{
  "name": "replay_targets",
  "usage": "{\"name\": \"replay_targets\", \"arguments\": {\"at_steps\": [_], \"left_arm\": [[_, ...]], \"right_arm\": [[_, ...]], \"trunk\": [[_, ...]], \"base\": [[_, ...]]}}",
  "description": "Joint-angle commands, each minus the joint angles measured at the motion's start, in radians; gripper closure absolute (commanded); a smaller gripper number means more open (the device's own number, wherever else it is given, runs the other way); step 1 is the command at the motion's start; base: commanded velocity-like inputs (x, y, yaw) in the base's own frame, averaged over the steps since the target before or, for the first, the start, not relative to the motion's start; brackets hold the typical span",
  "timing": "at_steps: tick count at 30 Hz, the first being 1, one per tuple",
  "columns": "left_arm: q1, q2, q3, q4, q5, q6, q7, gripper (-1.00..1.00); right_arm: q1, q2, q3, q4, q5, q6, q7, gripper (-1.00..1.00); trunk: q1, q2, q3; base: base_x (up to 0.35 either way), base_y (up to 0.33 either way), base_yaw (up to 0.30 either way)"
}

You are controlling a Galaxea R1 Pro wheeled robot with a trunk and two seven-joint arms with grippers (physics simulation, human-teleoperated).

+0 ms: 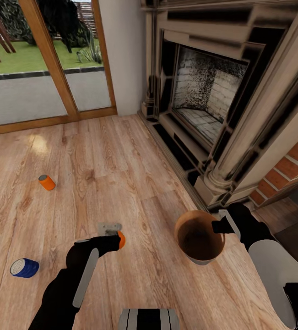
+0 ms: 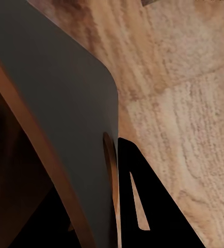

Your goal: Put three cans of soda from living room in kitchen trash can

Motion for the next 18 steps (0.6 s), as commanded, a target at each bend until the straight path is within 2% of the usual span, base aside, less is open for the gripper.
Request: {"name": "replay_targets", "arguments": {"at_steps": [1, 4, 10, 18], "left_arm": [[0.003, 0.000, -0.003, -0.008, -0.002, 0.010, 0.000, 1.00], [0.008, 0.002, -0.007, -0.024, 0.015, 0.029, -0.003, 1.00], [0.013, 0.008, -0.014, -0.043, 0.110, 0.095, -0.012, 1.00], [0.014, 0.008, -0.015, -0.084, 0.140, 0.117, -0.014, 1.00]], "right_arm": [[0.001, 0.001, -0.002, 0.035, -0.026, 0.001, 0.006, 1.00], [0.001, 0.002, -0.001, 0.036, -0.025, 0.001, 0.005, 1.00], [0.001, 0.002, 0.030, 0.034, -0.026, 0.001, 0.005, 1.00], [0.001, 0.008, 0.063, 0.032, -0.027, 0.001, 0.007, 1.00]], "trunk": [[0.000, 0.000, 0.000], [0.000, 0.000, 0.000], [0.000, 0.000, 0.000], [0.000, 0.000, 0.000]], "base": [[0.000, 0.000, 0.000], [0.000, 0.000, 0.000], [0.000, 0.000, 0.000], [0.000, 0.000, 0.000]]}}
